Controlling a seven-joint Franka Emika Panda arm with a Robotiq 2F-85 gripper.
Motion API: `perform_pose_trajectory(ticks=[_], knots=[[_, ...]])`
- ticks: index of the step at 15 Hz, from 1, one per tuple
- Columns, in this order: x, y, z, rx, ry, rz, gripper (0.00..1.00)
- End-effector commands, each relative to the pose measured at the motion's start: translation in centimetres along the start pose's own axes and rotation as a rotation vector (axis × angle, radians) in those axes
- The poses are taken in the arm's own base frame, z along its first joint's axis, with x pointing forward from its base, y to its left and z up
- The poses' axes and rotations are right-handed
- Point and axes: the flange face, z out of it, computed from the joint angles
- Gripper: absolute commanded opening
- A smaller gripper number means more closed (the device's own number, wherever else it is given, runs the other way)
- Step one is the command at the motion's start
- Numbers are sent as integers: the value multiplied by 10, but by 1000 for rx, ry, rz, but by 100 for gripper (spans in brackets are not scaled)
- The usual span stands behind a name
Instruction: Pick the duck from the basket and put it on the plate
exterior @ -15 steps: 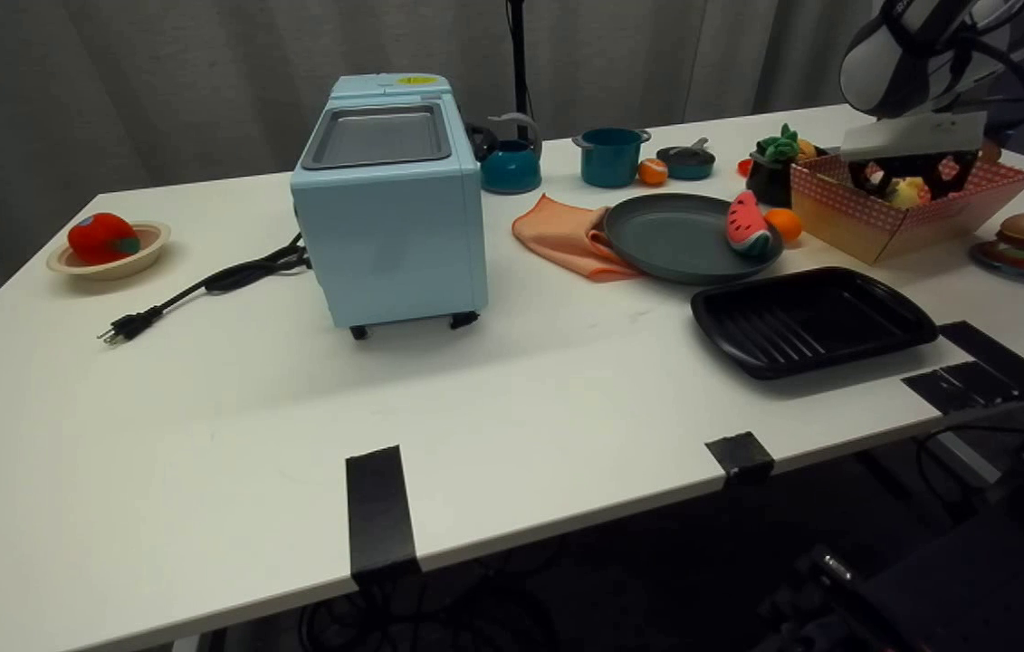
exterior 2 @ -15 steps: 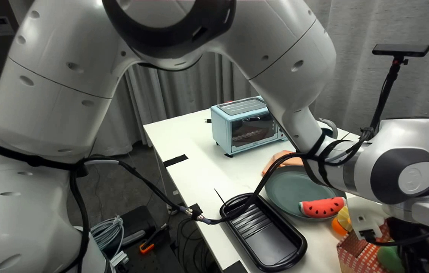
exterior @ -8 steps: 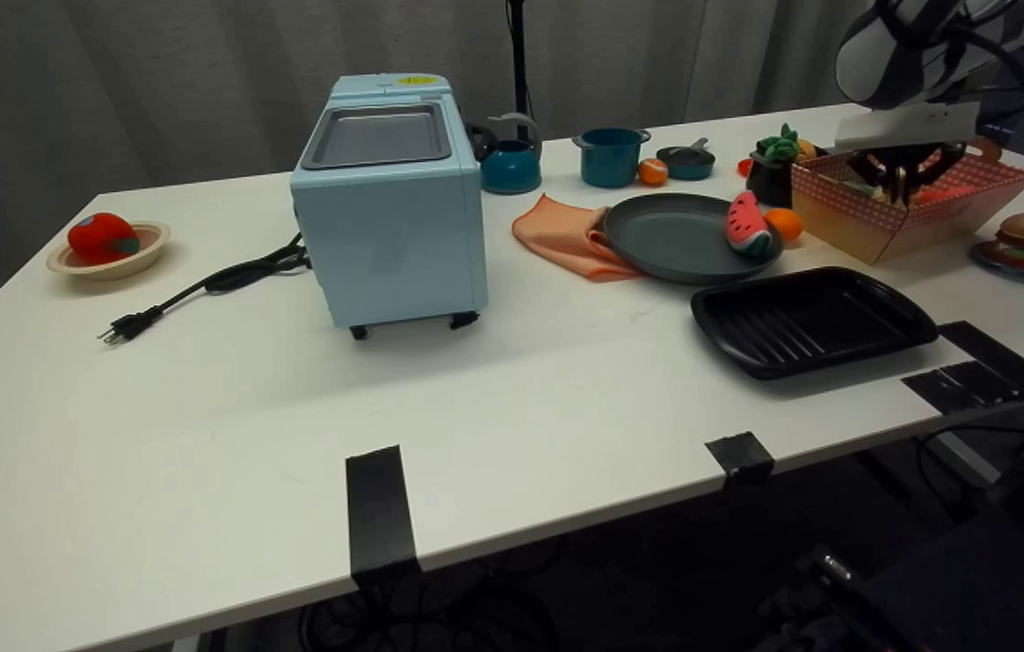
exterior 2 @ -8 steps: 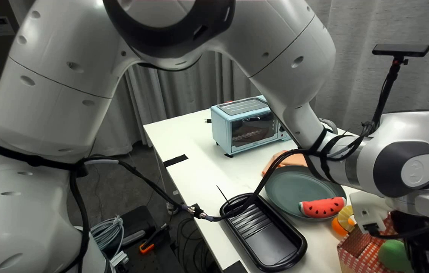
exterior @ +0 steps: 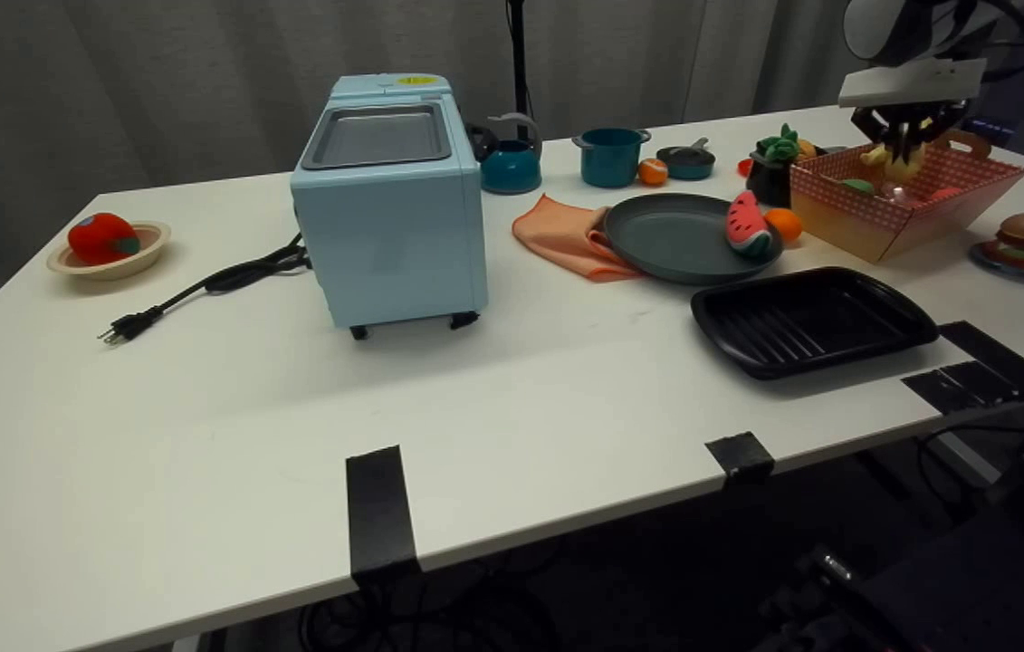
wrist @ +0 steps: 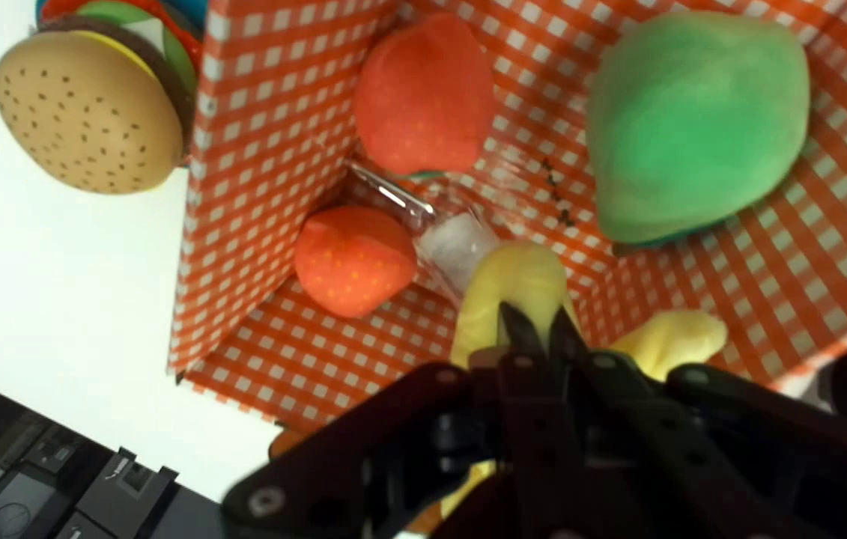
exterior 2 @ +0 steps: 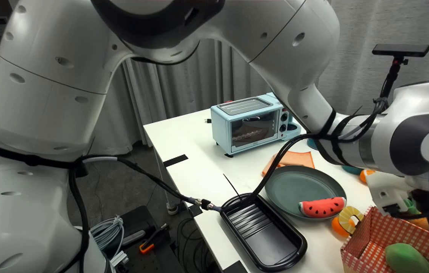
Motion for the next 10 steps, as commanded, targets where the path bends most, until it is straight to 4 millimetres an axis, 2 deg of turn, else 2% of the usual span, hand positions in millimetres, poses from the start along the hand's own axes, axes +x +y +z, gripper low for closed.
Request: perform_pose_trajectory(ticks=[1, 5, 10], knots=[[15, -1, -43, 69, 36, 40, 2], [18, -5, -91, 156, 26, 61, 2], [-5, -27, -150, 276, -30, 65, 2]])
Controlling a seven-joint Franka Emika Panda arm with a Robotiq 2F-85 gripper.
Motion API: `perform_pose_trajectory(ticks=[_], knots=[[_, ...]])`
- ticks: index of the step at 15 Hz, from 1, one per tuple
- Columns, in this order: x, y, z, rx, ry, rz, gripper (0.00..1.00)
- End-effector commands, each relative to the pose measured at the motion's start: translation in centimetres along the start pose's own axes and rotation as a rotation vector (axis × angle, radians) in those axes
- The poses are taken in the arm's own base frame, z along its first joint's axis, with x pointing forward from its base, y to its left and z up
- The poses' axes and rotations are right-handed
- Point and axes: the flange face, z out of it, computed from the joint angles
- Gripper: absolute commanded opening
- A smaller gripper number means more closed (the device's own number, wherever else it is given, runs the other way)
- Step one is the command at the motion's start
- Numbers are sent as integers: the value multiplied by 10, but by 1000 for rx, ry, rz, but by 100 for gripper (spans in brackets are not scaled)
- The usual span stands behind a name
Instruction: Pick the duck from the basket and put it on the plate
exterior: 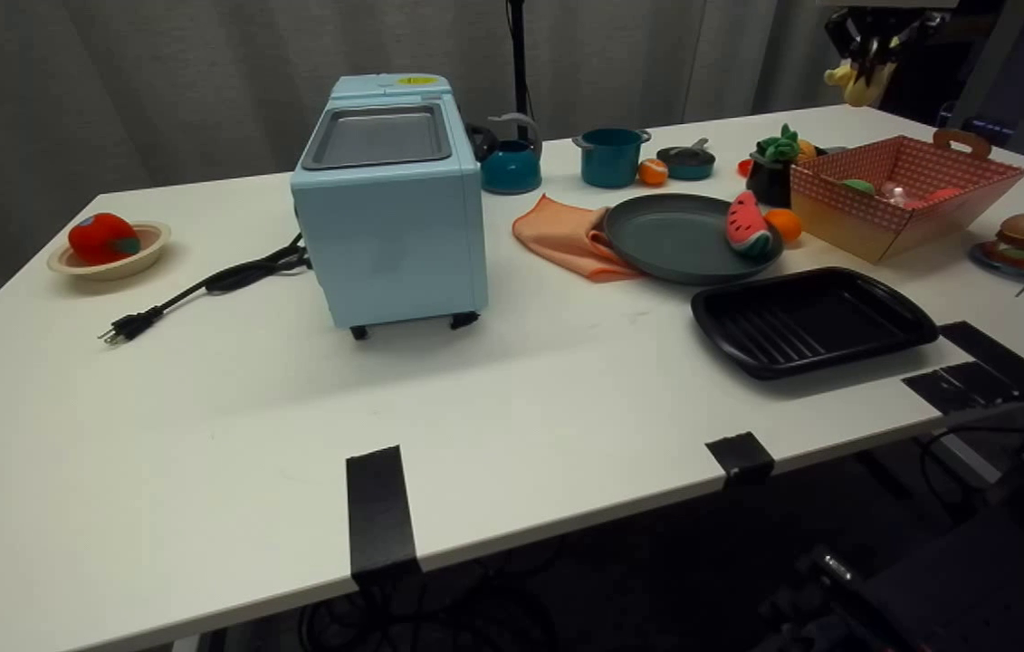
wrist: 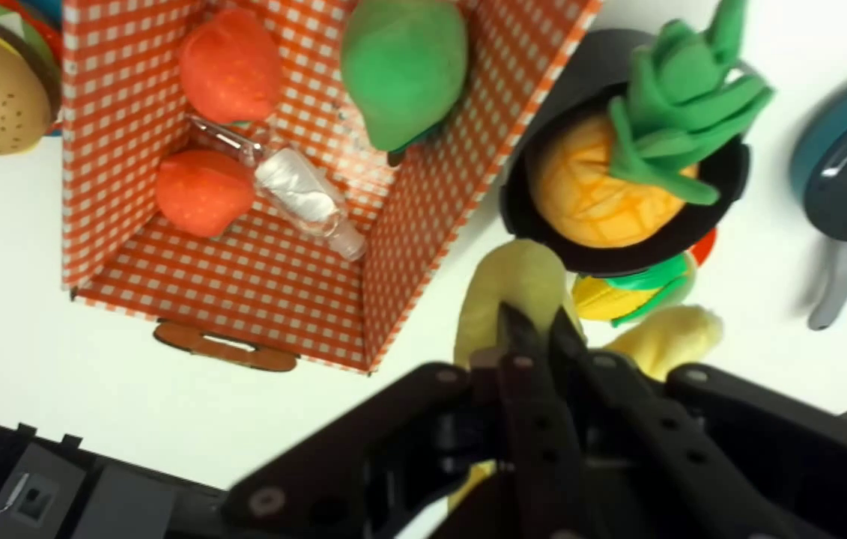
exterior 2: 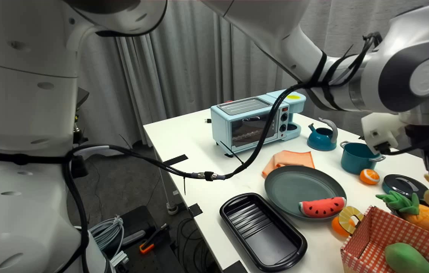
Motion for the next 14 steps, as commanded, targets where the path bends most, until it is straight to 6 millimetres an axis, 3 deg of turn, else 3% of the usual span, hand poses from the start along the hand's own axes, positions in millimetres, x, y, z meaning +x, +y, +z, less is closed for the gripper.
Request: perform_pose_trajectory(ticks=[1, 8, 14], knots=[[-24, -17, -43, 80, -73, 2, 2], [-98, -59, -100, 176, -179, -84, 2], [-168, -76, -118, 189, -256, -164, 2]])
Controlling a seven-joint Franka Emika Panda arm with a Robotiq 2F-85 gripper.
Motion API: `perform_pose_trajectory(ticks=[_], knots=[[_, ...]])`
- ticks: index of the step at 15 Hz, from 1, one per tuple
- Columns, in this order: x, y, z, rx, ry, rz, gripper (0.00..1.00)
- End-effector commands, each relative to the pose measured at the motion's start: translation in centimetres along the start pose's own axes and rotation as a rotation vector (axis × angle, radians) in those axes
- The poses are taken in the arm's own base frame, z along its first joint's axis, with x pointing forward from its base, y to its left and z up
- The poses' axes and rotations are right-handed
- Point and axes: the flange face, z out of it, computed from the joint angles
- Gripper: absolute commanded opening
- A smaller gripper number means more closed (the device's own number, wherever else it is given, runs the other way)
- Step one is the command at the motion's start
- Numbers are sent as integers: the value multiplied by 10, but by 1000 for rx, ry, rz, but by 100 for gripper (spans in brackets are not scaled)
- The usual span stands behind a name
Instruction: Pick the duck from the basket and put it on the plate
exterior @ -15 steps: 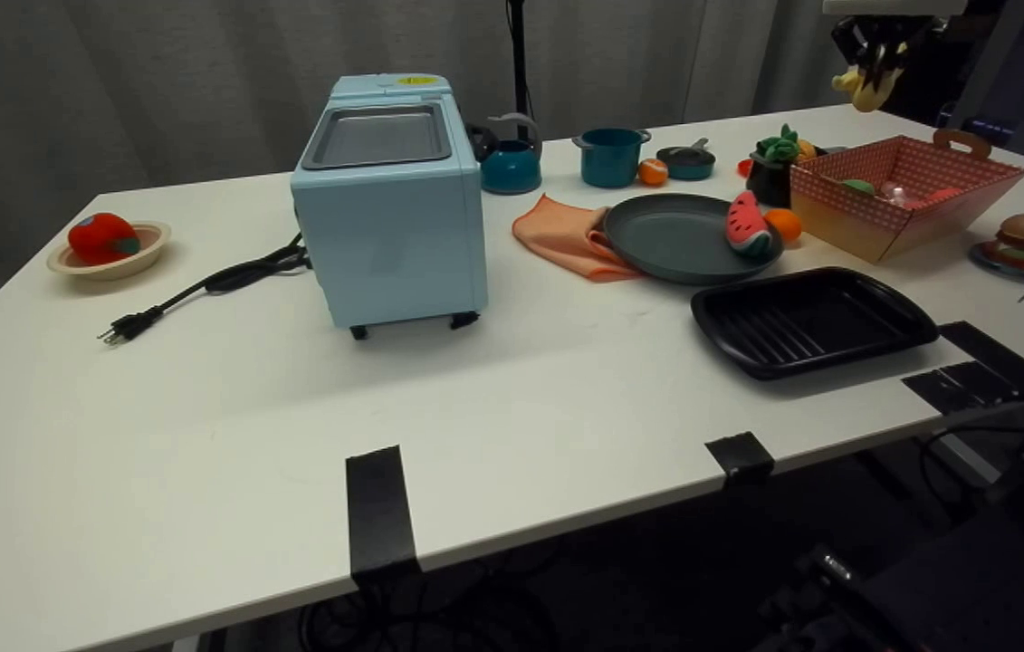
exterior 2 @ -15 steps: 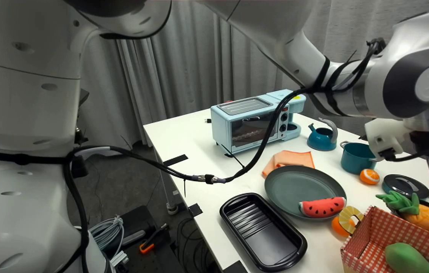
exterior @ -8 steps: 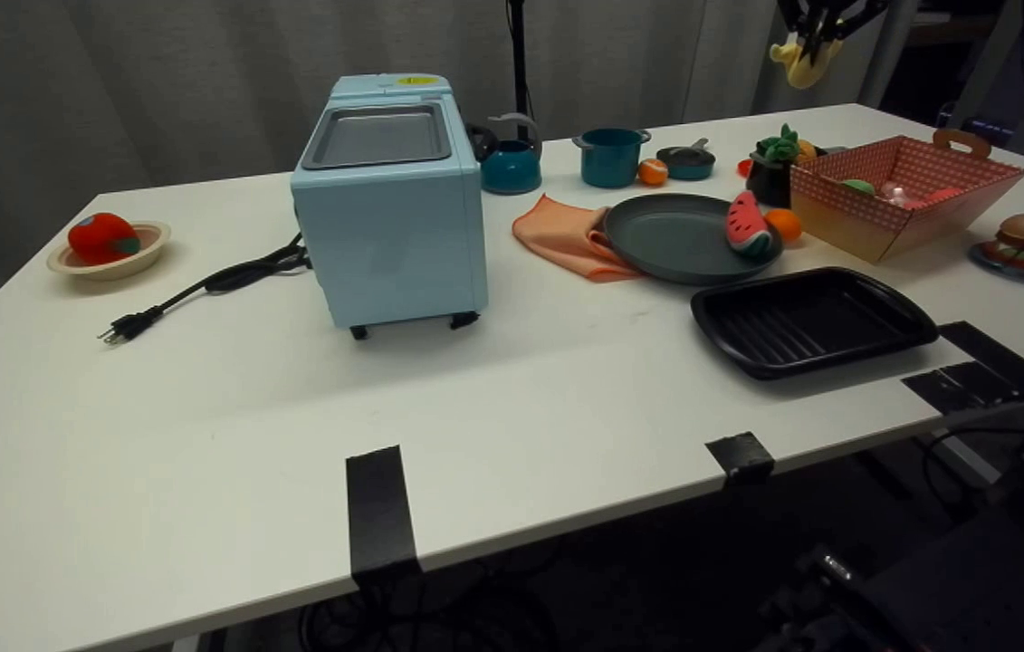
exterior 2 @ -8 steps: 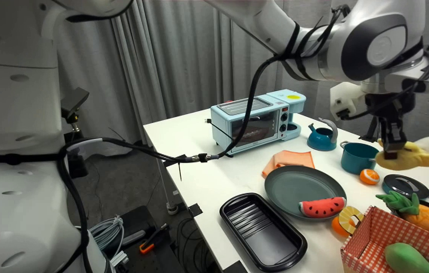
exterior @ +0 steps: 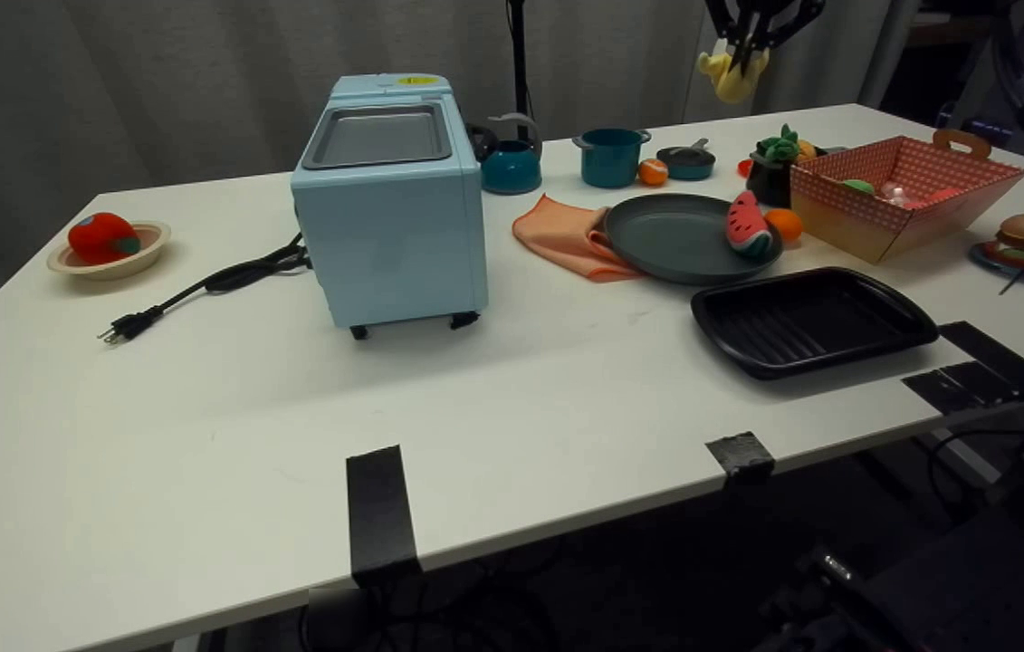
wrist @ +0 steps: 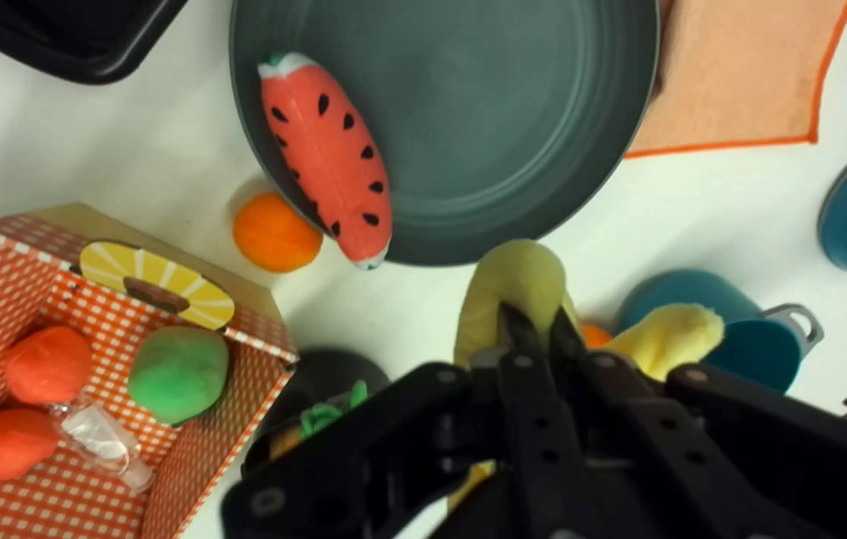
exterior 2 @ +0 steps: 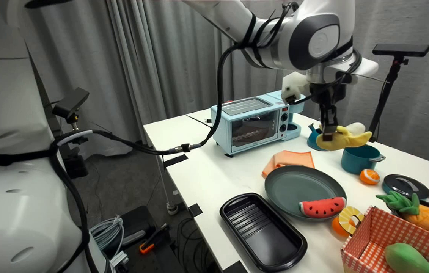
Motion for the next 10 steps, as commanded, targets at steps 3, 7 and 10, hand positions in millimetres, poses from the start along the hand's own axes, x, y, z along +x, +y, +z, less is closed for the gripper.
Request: perform_pose_trajectory(ticks=[3, 7, 10], knots=[[-55, -6, 7, -12, -65, -69, 2], [-81, -9, 26, -44, -99, -106, 2], [-90, -9, 33, -61, -110, -121, 33]])
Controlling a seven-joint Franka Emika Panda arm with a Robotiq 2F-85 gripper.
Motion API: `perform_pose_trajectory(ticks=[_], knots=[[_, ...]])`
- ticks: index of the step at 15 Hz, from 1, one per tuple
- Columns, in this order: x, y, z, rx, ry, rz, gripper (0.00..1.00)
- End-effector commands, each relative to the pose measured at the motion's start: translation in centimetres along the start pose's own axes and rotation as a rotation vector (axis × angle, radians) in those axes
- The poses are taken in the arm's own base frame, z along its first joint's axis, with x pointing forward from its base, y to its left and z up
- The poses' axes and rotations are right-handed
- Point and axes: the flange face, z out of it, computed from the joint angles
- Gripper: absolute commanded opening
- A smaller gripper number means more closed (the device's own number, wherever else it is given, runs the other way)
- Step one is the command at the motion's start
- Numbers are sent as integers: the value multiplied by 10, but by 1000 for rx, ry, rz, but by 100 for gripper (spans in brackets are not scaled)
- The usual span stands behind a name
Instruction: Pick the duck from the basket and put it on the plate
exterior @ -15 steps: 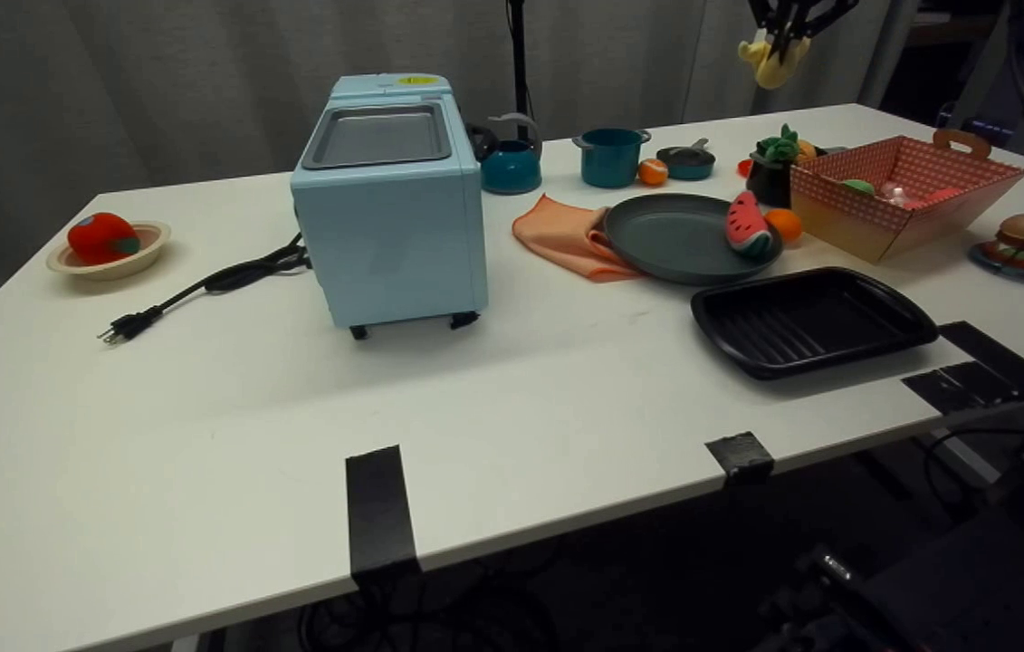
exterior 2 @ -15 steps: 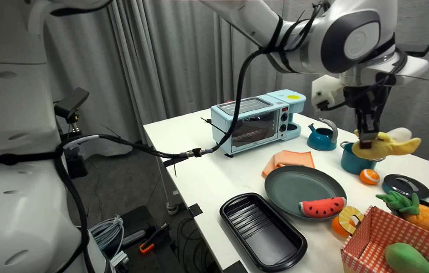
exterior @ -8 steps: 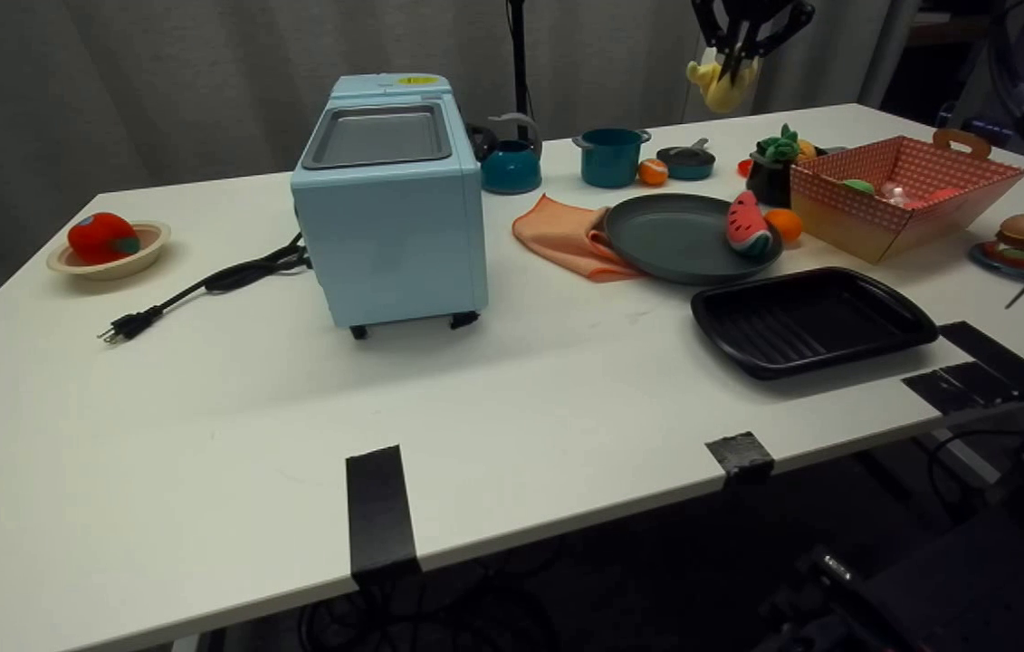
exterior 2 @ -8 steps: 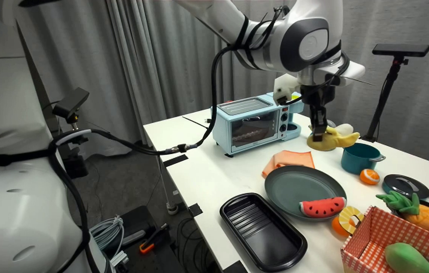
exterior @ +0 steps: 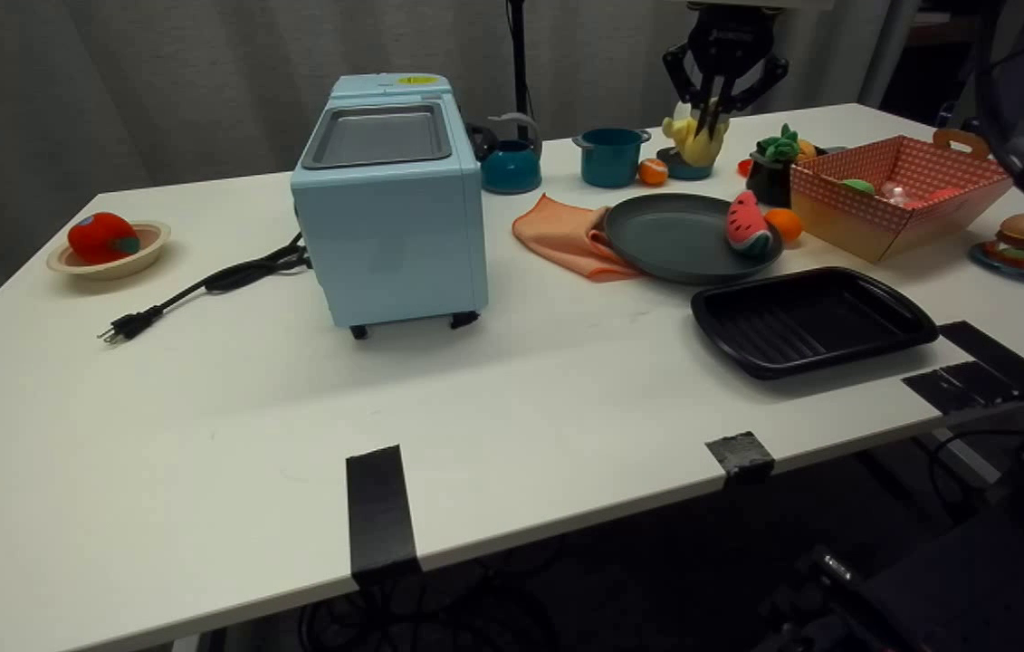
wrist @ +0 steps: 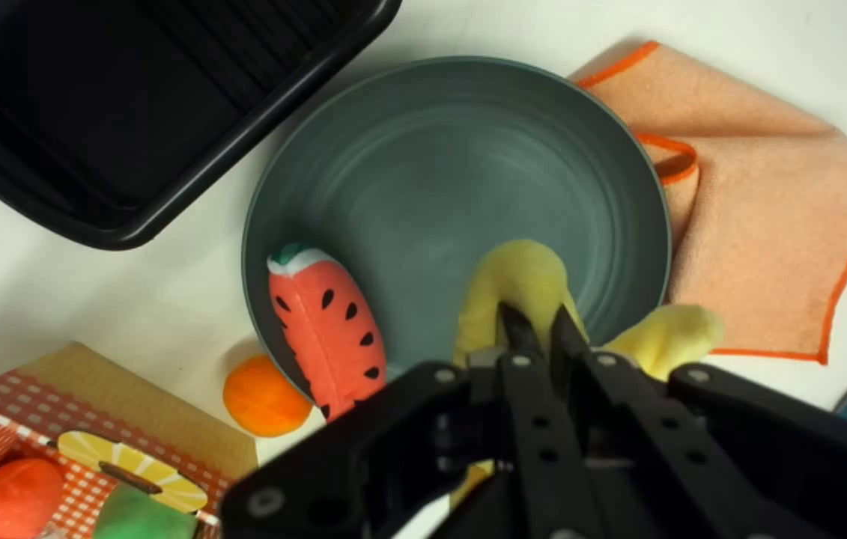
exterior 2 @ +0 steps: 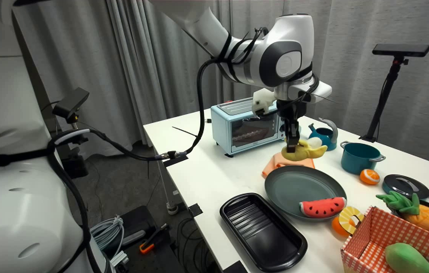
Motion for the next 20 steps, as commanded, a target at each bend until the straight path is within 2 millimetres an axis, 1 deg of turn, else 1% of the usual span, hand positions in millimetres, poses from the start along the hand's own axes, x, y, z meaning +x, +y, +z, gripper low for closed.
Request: perform_pose_trajectory(ticks=[1, 3, 4, 5, 9, 10, 17, 18, 20], knots=[[-11, 2, 1, -12, -5, -15, 37], [-9, 5, 3, -15, 6, -18, 52], [-7, 6, 3, -19, 14, -23, 61], [-6, 8, 3, -22, 19, -24, 68], [5, 21, 4, -45, 39, -22, 98], [9, 26, 4, -53, 46, -20, 100], [38, 60, -7, -73, 93, 28, 100], [35, 49, 4, -80, 65, 15, 100], [40, 56, 0, -79, 73, 27, 100]])
